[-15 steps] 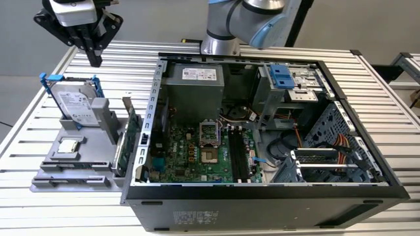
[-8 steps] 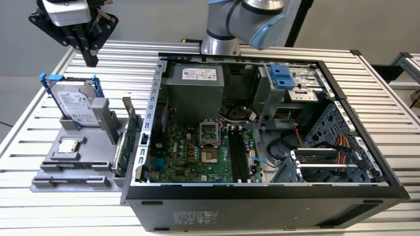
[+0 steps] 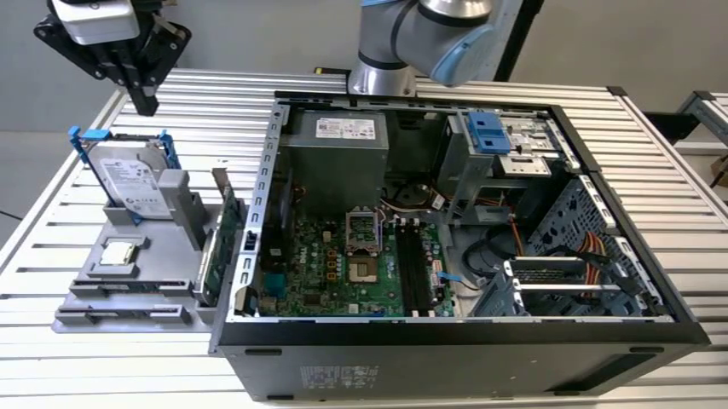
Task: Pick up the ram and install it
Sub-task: 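Reach for the ram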
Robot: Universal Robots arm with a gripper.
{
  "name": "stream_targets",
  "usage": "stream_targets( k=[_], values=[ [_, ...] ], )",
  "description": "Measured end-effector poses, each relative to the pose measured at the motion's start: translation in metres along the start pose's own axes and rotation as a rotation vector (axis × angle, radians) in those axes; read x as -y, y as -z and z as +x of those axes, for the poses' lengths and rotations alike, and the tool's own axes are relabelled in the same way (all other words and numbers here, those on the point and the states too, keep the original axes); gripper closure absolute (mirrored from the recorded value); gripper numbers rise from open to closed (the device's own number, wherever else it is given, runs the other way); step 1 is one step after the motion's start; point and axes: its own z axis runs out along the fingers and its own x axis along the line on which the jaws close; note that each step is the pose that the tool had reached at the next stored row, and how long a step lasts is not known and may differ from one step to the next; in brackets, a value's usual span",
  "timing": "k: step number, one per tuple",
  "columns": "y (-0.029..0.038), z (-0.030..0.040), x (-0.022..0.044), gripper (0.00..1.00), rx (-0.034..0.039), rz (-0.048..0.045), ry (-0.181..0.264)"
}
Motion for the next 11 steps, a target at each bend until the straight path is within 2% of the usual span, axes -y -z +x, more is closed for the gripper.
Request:
stream_targets(
  k=[11],
  values=[
    [-0.0003,0.0158,0.001,1.0,0.0,0.0,0.0]
  ],
)
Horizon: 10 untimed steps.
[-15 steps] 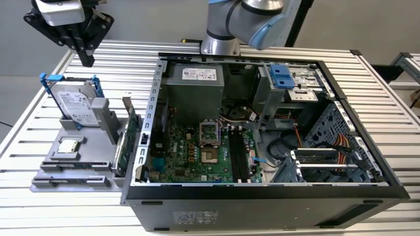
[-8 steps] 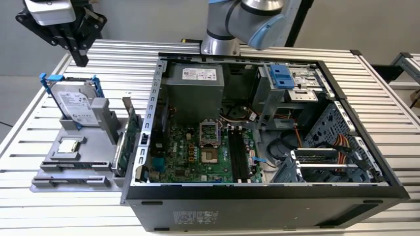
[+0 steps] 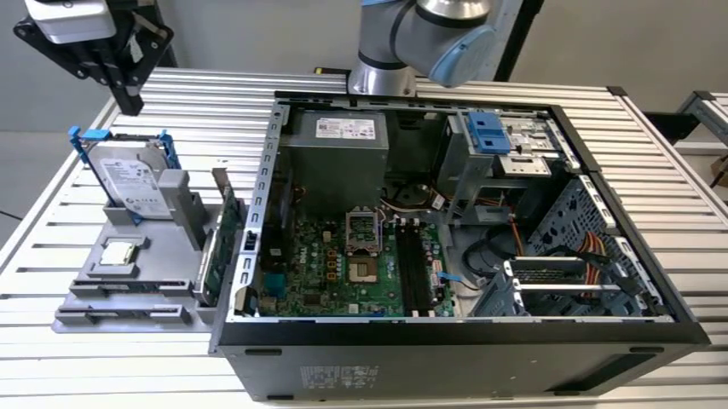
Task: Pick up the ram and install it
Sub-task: 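Reach for the ram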
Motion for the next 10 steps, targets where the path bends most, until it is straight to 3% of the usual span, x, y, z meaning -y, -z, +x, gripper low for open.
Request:
stream_targets(
  k=[10],
  values=[
    [-0.0001,0.0119,0.0007,1.0,-0.0001,0.0001,0.0]
  ],
)
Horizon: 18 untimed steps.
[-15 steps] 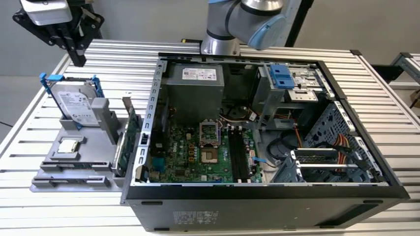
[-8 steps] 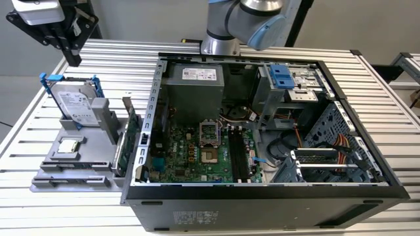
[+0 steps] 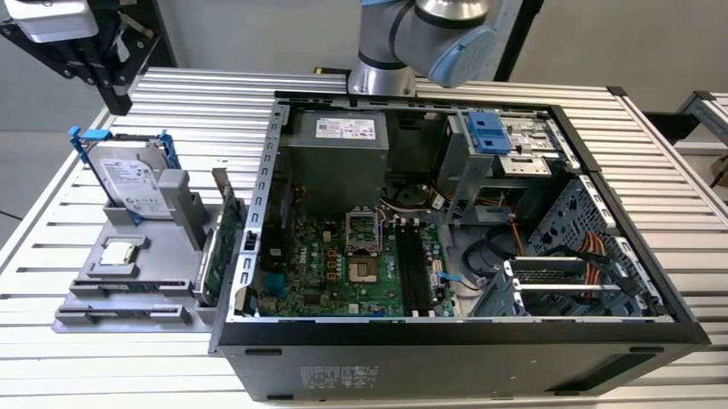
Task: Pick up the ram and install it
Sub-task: 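Reach for the ram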
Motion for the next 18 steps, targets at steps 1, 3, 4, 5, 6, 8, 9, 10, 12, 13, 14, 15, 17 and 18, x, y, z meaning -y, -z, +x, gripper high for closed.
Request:
stream_targets(
  k=[1,3,4,5,6,8,9,10,12,13,14,15,17,18],
  values=[
    [-0.0001,0.0011,0.0001,1.0,0.0001,-0.0001,0.0],
    [-0.0001,0.0033,0.0002,1.0,0.0001,-0.0001,0.0],
    [-0.0001,0.0045,0.0003,1.0,0.0001,0.0,0.0],
    [-0.0001,0.0057,0.0003,1.0,0.0001,-0.0001,0.0],
    [-0.0001,0.0068,0.0004,1.0,0.0001,-0.0001,0.0],
    [-0.0002,0.0089,0.0005,1.0,0.0001,-0.0001,0.0],
    [-0.0002,0.0102,0.0006,1.0,0.0001,-0.0001,0.0],
    [-0.0002,0.0113,0.0007,1.0,0.0,0.0,0.0],
    [-0.0002,0.0136,0.0008,1.0,0.0,0.0,0.0],
    [-0.0003,0.0147,0.0009,1.0,0.0001,0.0,0.0],
    [-0.0003,0.0158,0.0009,1.0,0.0001,0.0,0.0],
    [-0.0003,0.0171,0.001,1.0,0.0001,-0.0001,0.0],
    [-0.0003,0.0193,0.0012,1.0,0.0001,-0.0001,0.0],
    [-0.0003,0.0204,0.0012,1.0,0.0001,-0.0001,0.0]
  ],
)
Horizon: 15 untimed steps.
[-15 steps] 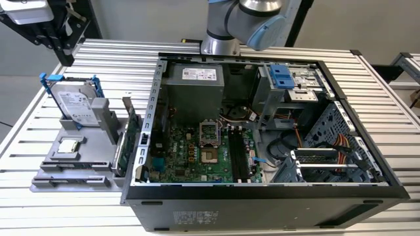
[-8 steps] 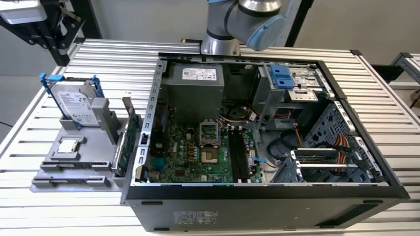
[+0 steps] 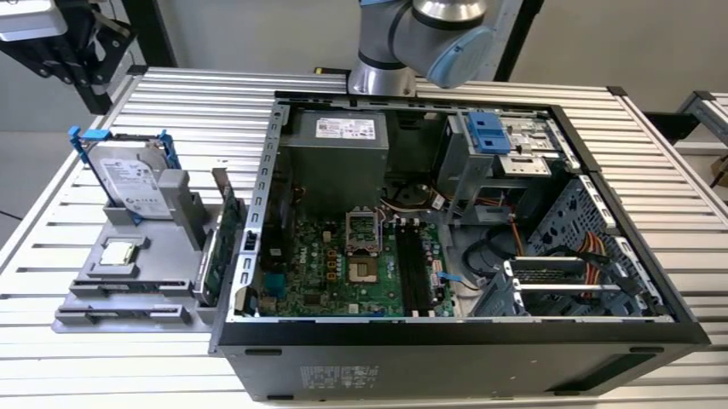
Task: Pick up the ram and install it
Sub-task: 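Reach for the ram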
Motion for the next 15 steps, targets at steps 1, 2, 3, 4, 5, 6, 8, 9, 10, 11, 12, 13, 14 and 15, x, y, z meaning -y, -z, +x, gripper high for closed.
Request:
stream_targets(
  k=[1,2,3,4,5,6,8,9,10,11,12,13,14,15],
  values=[
    [0.0,0.0009,0.0001,1.0,0.0,0.0,0.0],
    [0.0,0.0019,0.0001,1.0,-0.0001,0.0,0.0],
    [0.0,0.0029,0.0002,1.0,0.0,0.0,0.0],
    [-0.0001,0.0038,0.0002,1.0,0.0001,-0.0001,0.0],
    [-0.0001,0.0048,0.0003,1.0,0.0001,-0.0001,0.0],
    [-0.0001,0.0057,0.0003,1.0,0.0,0.0,0.0],
    [-0.0001,0.0076,0.0005,1.0,0.0,0.0,0.0],
    [-0.0001,0.0085,0.0005,1.0,0.0,0.0,0.0],
    [-0.0001,0.0095,0.0006,1.0,0.0,0.0,0.0],
    [-0.0001,0.0106,0.0006,1.0,0.0,0.0,0.0],
    [-0.0002,0.0115,0.0007,1.0,0.0,0.0,0.0],
    [-0.0002,0.0126,0.0008,1.0,0.0,0.0,0.0],
    [-0.0002,0.0136,0.0008,1.0,0.0,0.0,0.0],
    [-0.0002,0.014,0.001,1.0,0.0,0.0,0.0]
  ],
)
